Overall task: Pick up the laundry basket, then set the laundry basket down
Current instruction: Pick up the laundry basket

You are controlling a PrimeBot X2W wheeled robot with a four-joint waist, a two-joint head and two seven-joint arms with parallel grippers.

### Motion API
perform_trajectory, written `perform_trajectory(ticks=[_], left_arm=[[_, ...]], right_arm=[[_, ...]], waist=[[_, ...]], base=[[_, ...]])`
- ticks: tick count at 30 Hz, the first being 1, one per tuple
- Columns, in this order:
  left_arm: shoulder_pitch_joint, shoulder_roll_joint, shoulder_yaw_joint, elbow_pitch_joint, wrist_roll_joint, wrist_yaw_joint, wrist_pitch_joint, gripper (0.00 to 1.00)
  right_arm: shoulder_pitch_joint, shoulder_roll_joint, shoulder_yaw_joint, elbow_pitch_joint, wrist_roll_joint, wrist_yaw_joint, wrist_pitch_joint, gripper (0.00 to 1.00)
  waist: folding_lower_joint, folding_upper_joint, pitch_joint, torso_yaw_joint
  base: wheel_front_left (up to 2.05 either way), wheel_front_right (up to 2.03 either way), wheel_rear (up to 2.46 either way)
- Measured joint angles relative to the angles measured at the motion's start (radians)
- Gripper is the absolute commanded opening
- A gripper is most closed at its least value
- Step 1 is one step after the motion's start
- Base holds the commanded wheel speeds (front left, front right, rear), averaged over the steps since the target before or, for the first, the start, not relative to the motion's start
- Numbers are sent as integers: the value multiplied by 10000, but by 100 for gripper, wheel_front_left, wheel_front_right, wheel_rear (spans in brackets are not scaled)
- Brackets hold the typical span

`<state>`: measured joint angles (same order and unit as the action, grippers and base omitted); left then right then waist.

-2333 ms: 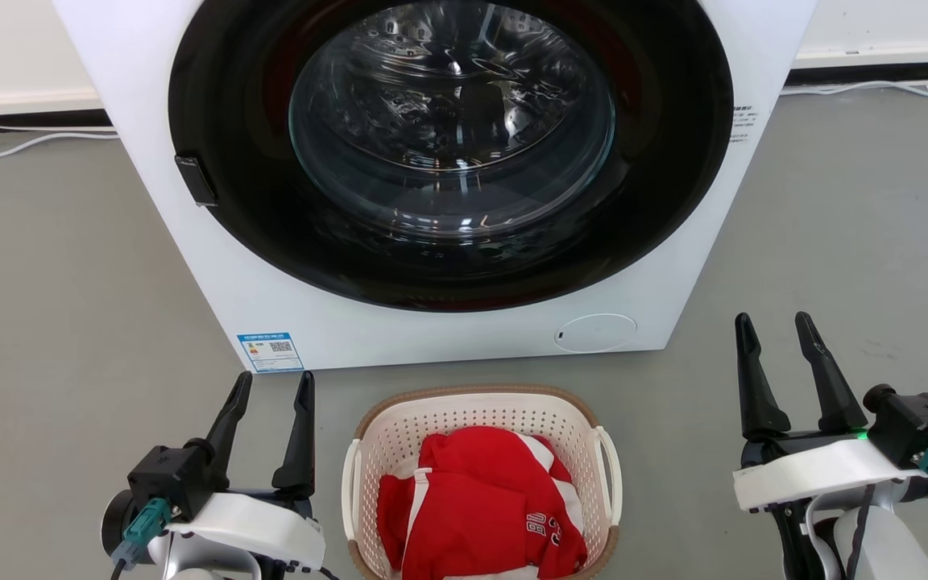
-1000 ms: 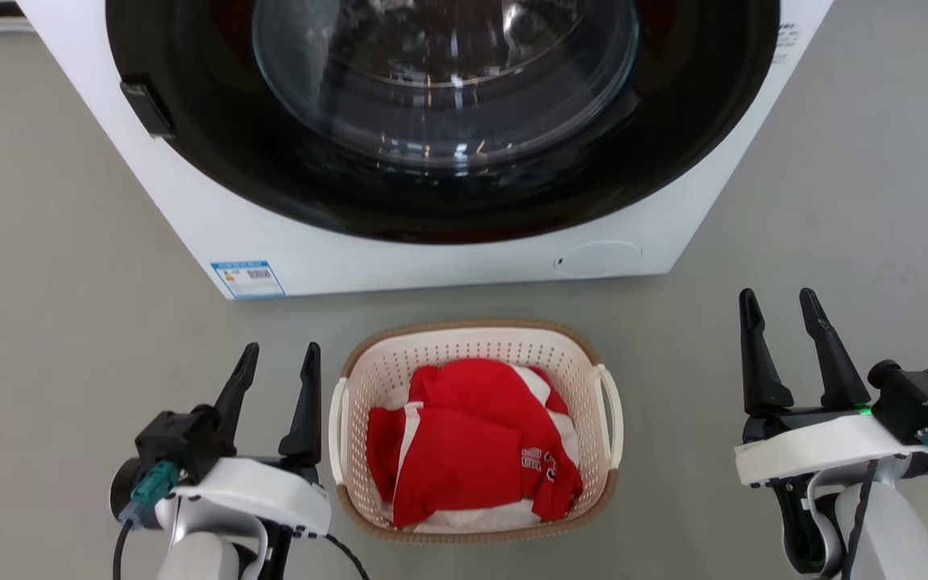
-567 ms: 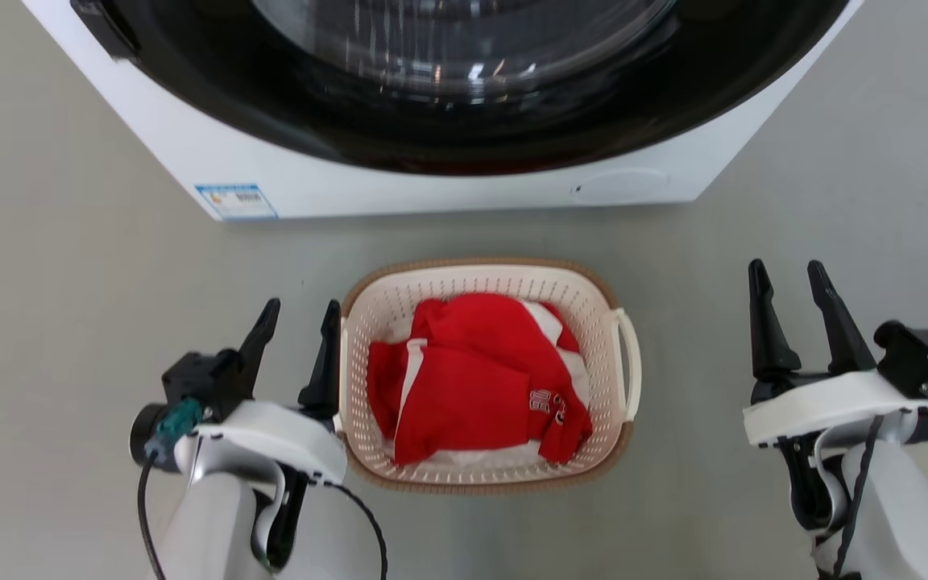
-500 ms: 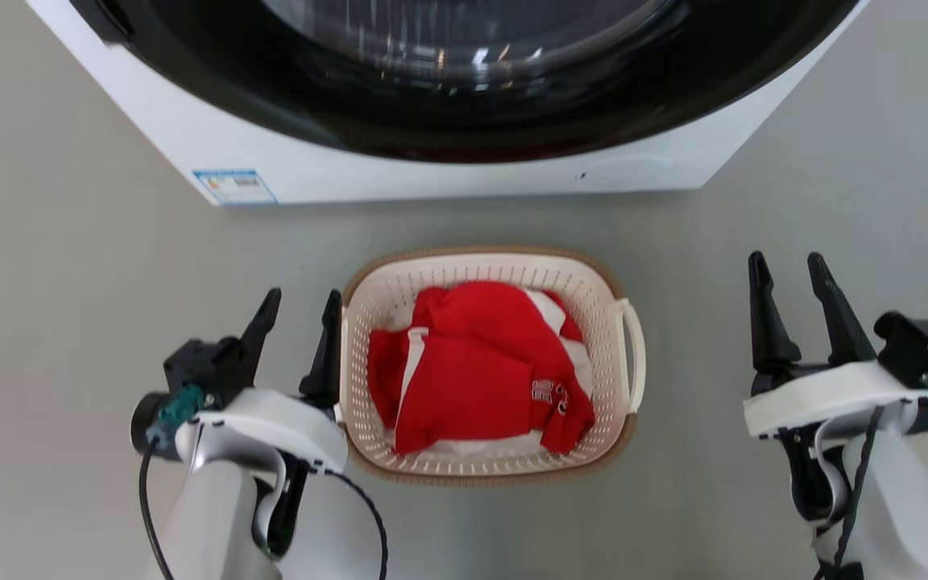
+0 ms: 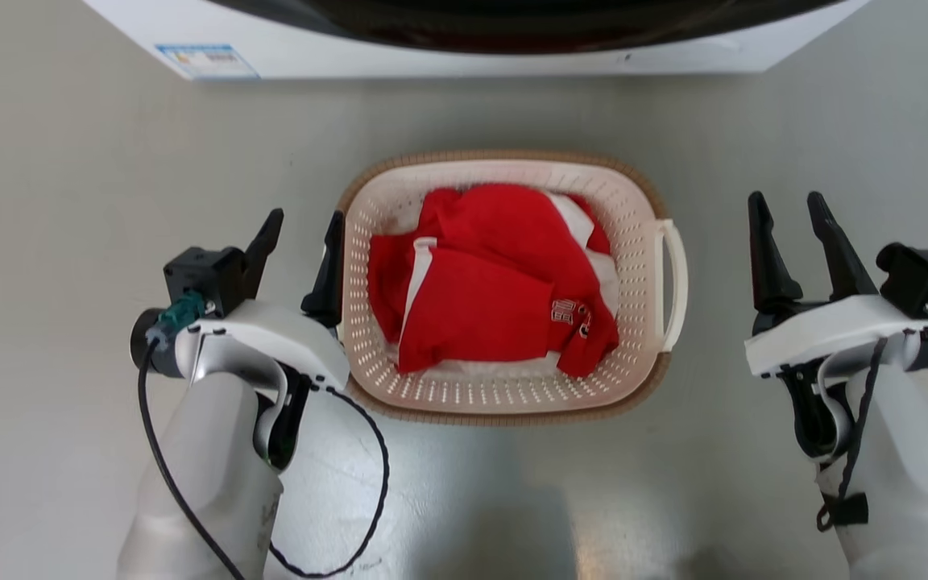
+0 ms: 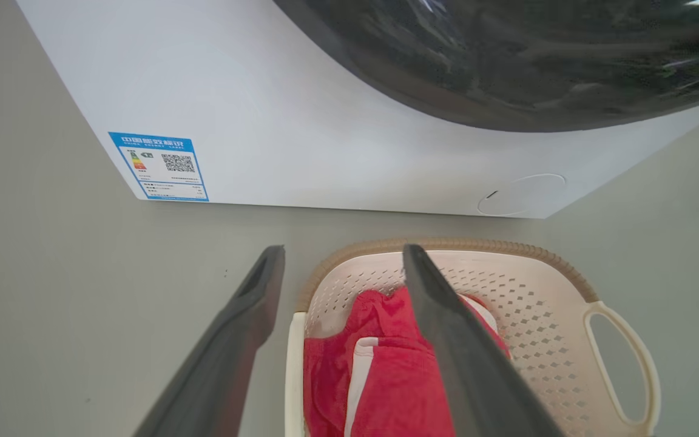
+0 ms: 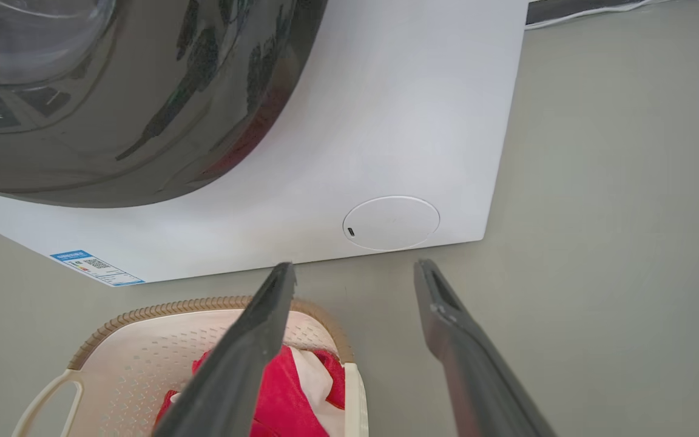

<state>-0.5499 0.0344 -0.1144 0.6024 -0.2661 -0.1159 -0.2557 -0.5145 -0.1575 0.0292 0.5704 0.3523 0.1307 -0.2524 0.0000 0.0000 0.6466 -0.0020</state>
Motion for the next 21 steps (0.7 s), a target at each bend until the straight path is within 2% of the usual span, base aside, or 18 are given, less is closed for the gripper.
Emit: perform_trajectory(ticks=[10, 21], left_arm=[[-1145, -27, -159, 1570, -182, -86, 0, 100], [-1985, -40, -936, 3055, -940, -90, 0, 100]], right_arm=[[-721, -54, 460, 991, 303, -2, -2, 100], [-1658, -176, 1753, 2723, 673, 0, 0, 100]], waist=[[0, 0, 1168, 139], [0, 0, 1957, 296]], base=[[0, 0, 0], [0, 0, 0]])
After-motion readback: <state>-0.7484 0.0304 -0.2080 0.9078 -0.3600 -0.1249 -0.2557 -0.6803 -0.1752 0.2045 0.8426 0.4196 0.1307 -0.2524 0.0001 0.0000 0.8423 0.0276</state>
